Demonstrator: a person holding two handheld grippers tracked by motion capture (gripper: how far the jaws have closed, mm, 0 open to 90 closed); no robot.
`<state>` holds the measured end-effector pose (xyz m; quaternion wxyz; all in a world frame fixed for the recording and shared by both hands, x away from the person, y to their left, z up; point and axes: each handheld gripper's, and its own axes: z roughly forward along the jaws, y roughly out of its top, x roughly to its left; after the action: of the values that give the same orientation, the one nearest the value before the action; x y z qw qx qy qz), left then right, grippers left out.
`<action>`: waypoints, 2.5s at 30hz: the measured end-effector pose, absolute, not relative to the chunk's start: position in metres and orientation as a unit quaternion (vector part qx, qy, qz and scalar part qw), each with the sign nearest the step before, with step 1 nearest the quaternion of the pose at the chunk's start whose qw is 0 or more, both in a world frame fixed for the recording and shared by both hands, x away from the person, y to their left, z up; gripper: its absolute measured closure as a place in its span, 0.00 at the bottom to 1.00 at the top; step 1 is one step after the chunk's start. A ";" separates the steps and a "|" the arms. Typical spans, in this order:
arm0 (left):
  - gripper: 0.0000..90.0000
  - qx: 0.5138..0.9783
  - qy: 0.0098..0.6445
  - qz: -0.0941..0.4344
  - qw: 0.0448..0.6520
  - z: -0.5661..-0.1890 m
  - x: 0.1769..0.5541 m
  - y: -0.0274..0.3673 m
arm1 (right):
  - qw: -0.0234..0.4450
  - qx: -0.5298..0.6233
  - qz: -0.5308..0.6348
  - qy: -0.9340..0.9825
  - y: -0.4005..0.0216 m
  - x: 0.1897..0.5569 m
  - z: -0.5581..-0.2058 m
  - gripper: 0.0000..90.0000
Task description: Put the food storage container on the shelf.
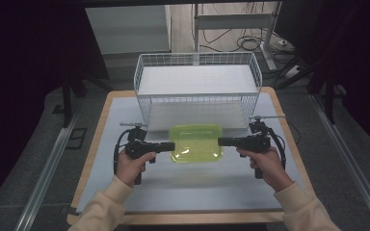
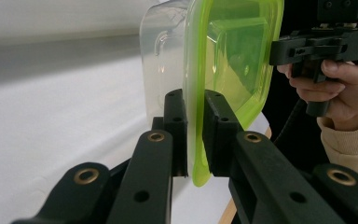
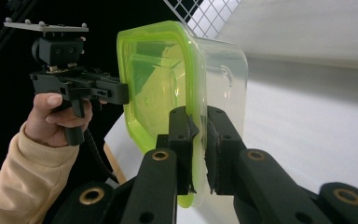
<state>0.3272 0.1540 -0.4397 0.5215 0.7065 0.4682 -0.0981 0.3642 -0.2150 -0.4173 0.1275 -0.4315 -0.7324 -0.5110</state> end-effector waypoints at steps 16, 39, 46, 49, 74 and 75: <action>0.90 0.704 0.472 -0.090 0.523 -0.416 0.341 0.160 | 0.119 -0.429 -0.510 -0.736 -0.208 0.377 -0.390 0.91; 0.90 0.699 0.471 -0.086 0.532 -0.379 0.361 0.164 | 0.110 -0.419 -0.522 -0.734 -0.204 0.393 -0.351 0.91; 0.90 0.695 0.473 -0.085 0.535 -0.373 0.369 0.163 | 0.108 -0.416 -0.527 -0.733 -0.204 0.398 -0.342 0.91; 0.90 0.696 0.473 -0.085 0.534 -0.370 0.372 0.163 | 0.112 -0.416 -0.526 -0.733 -0.205 0.402 -0.339 0.91; 0.90 0.696 0.476 -0.068 0.534 -0.342 0.415 0.163 | 0.113 -0.432 -0.538 -0.715 -0.205 0.444 -0.326 0.91; 0.90 0.696 0.476 -0.067 0.533 -0.341 0.416 0.163 | 0.113 -0.432 -0.539 -0.714 -0.205 0.445 -0.326 0.91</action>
<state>0.4159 0.1628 -0.3409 0.5333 0.6963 0.4758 -0.0670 0.4450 -0.2050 -0.3258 0.1134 -0.4318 -0.7139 -0.5395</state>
